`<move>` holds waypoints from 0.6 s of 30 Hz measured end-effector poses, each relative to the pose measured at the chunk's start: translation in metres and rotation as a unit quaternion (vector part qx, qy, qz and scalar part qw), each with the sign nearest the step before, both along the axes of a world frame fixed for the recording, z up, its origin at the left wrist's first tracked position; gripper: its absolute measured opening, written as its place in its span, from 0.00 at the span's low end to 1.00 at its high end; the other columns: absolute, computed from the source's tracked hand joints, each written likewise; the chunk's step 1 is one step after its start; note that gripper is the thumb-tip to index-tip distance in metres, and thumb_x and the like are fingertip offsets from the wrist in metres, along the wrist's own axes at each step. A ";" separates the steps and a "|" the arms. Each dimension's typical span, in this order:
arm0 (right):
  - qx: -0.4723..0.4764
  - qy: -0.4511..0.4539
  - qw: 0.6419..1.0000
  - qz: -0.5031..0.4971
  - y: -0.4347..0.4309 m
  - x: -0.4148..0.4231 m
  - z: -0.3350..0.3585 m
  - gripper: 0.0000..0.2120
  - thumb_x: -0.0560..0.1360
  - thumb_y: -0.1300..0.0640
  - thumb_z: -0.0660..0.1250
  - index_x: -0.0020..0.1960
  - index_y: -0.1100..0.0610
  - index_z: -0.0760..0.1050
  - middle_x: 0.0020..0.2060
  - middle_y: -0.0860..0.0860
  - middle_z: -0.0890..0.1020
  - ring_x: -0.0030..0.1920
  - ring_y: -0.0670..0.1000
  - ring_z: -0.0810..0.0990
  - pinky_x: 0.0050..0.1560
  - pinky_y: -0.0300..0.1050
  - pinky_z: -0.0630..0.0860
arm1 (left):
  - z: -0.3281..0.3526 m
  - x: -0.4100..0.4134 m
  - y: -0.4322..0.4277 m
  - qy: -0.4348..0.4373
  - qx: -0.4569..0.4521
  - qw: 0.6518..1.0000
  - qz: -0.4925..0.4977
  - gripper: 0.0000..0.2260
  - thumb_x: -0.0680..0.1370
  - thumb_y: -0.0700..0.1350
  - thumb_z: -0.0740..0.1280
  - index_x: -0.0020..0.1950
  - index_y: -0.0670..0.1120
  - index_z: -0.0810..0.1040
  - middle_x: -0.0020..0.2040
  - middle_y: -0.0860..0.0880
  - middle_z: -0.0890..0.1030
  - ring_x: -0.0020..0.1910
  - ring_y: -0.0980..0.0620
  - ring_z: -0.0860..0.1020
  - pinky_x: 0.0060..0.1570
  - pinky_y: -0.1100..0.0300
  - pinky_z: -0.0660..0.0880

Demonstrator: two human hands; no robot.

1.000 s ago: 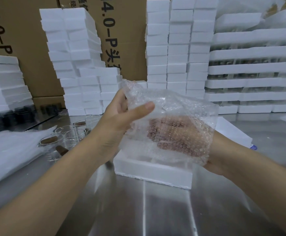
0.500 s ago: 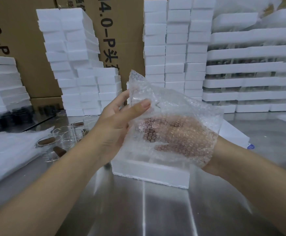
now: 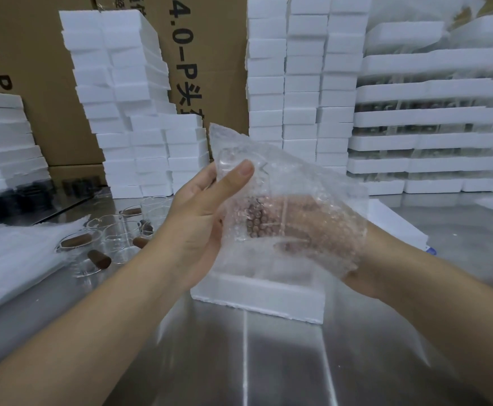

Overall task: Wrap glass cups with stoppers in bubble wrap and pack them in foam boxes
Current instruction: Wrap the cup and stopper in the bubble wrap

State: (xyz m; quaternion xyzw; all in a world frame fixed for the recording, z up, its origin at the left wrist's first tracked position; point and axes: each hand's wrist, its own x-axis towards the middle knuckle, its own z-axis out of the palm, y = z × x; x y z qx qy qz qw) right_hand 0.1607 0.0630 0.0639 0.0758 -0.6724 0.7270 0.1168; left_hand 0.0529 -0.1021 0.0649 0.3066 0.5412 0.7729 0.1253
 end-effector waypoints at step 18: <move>0.065 -0.004 0.998 -0.026 0.003 -0.018 -0.002 0.39 0.69 0.52 0.83 0.56 0.16 0.63 0.38 0.44 0.85 0.28 0.48 0.76 0.26 0.40 0.71 | 0.000 0.006 -0.002 -0.095 0.000 0.992 -0.079 0.28 0.82 0.64 0.66 0.75 0.46 0.80 0.69 0.40 0.84 0.68 0.39 0.83 0.72 0.40 0.75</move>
